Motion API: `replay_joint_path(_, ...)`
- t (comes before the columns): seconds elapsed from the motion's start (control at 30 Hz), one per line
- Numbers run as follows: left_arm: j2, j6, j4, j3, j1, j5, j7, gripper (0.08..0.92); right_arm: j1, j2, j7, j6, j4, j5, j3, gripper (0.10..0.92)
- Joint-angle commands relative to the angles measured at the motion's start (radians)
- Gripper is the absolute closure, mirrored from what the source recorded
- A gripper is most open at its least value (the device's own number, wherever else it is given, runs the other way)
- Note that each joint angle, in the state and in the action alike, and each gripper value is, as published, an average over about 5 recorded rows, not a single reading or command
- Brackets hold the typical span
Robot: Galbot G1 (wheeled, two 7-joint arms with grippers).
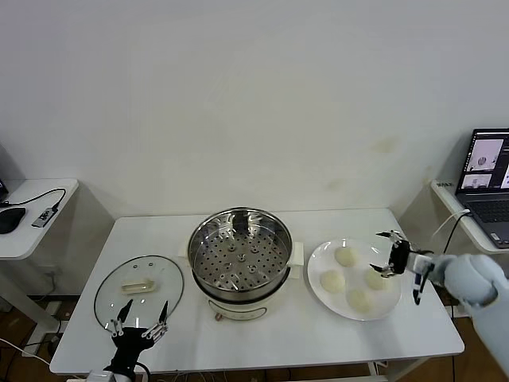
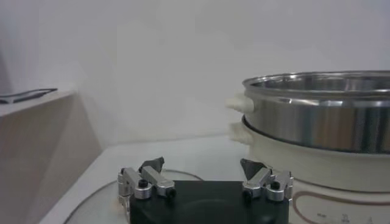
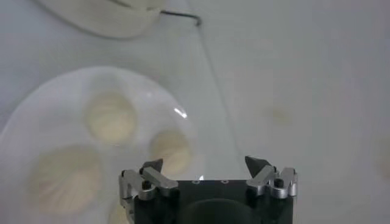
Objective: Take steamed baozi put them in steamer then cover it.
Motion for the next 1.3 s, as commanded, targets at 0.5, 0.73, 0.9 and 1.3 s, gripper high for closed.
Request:
replay_joint_path(0.5, 0.002, -0.023, 0.001, -0.032, -0.004, 0.021, 0.002, 0.177, 0.632, 0.285, -0.257, 0.046, -0.556, -0.078, -0.638, 0.203)
replay_joint_path(0.73, 0.009, -0.027, 0.006, -0.045, -0.003, 0.021, 0.002, 0.177, 0.624, 0.321, -0.243, 0.03, -0.6, -0.095, -0.641, 0.203)
replay_joint_path(0.9, 0.009, -0.035, 0.006, -0.049, 0.004, 0.023, 0.002, 0.177, 0.61, 0.349, -0.237, 0.021, -0.631, -0.125, -0.62, 0.203)
replay_joint_path(1.3, 0.012, -0.041, 0.007, -0.06, 0.008, 0.033, 0.002, 0.177, 0.594, 0.397, -0.234, 0.021, -0.673, -0.148, -0.613, 0.203)
